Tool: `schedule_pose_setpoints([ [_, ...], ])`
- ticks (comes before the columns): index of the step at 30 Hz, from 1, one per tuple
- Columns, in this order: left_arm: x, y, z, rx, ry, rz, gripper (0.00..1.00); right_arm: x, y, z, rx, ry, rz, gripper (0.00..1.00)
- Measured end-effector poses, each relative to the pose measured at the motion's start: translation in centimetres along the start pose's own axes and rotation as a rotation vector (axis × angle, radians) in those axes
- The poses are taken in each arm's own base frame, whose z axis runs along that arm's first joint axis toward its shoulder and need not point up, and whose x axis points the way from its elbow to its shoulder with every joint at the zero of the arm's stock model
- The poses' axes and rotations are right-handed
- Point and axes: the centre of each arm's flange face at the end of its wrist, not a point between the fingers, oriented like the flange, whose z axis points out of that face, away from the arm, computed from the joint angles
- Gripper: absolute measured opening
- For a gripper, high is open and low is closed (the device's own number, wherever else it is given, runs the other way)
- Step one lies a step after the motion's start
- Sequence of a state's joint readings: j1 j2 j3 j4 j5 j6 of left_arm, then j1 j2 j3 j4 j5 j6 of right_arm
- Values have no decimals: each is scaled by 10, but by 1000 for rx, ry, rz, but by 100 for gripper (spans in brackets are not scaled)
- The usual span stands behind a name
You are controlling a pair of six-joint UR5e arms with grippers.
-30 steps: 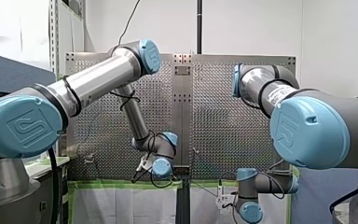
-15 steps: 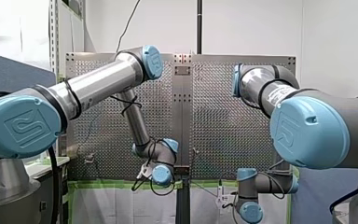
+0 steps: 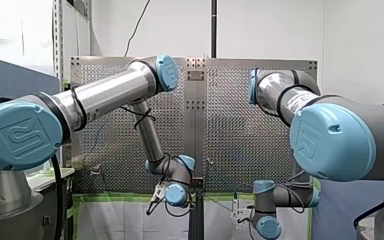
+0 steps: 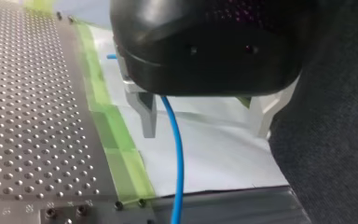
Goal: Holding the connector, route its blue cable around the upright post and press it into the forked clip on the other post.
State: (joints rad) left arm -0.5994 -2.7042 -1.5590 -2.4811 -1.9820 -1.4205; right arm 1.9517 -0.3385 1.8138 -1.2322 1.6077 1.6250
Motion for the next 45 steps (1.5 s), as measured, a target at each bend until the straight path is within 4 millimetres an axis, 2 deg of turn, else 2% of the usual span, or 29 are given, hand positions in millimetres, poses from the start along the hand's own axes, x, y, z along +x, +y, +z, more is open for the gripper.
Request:
schedule_pose_setpoints([
  [10, -17, -9, 10, 12, -42, -81, 98, 2, -4, 2, 39, 14, -53, 0],
  [25, -26, -18, 13, 56, -66, -184, 98, 5, -6, 6, 117, 27, -86, 0],
  [35, -30, -20, 16, 82, -87, -276, 98, 37, -5, 17, 156, 51, -90, 0],
  [45, -37, -18, 23, 83, -124, -380, 98, 47, -5, 18, 170, 48, -111, 0],
])
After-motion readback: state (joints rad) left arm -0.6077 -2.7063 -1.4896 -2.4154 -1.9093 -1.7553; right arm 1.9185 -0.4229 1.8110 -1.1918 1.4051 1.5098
